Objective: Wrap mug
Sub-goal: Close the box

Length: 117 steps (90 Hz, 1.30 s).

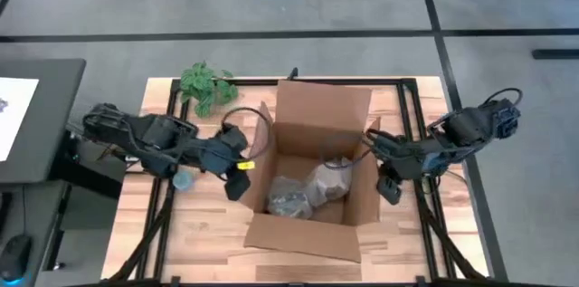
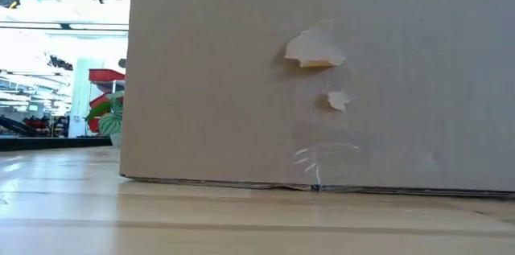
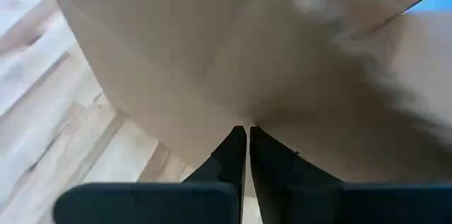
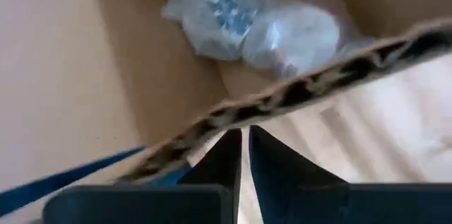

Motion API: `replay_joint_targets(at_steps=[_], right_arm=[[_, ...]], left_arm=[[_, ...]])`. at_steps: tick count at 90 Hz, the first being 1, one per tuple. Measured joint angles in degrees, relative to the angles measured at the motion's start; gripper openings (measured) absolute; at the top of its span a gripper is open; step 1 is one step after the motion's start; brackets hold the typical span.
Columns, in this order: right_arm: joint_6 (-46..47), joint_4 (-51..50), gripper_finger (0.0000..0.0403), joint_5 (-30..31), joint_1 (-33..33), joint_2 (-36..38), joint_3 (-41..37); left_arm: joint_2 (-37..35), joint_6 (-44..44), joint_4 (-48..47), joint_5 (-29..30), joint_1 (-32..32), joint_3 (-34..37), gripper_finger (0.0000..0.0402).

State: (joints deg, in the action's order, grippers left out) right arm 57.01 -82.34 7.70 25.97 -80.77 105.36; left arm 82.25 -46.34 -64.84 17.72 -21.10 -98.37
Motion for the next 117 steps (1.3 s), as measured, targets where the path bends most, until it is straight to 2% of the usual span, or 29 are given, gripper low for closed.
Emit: replay_joint_targets(at_steps=[14, 41, 57, 65, 76, 96, 107, 117], right_arm=[[-8.18, 2.50, 0.0007, 0.43, -3.29, -3.69, -0.02], [-20.93, 2.69, 0.0003, 5.62, -6.54, -7.63, -0.04], [-26.90, 3.22, 0.0003, 5.90, -8.21, -7.66, -1.83], [-26.75, 3.05, 0.0003, 6.05, -8.10, -7.58, -1.83], [-23.91, 2.45, 0.0003, 8.73, -4.32, -6.07, -1.83], [-18.19, 0.22, 0.0003, 23.31, 5.24, -5.30, -2.37], [-13.26, 2.60, 0.0002, 26.68, 7.87, -3.98, -8.21], [-11.60, 10.22, 0.0000, 27.69, 8.97, -0.55, -16.50]], left_arm=[[4.04, 3.32, 1.71, -0.71, -0.01, 0.10, 0.0000], [8.76, 6.07, 3.52, 0.89, 0.26, 0.09, 0.0000], [9.30, 3.82, 3.83, 2.21, 0.26, 0.11, 0.0000], [9.30, 2.79, 3.79, 3.42, 0.21, 0.11, 0.0000], [9.32, 2.40, 4.13, 4.23, 0.25, 0.13, 0.0000], [9.41, 2.37, 5.76, 5.78, 0.32, 0.24, 0.0000], [9.41, 2.33, 6.02, 6.15, 0.39, 0.24, 0.0000], [9.41, 1.95, 6.68, 6.25, 0.43, 0.24, 0.0000]])
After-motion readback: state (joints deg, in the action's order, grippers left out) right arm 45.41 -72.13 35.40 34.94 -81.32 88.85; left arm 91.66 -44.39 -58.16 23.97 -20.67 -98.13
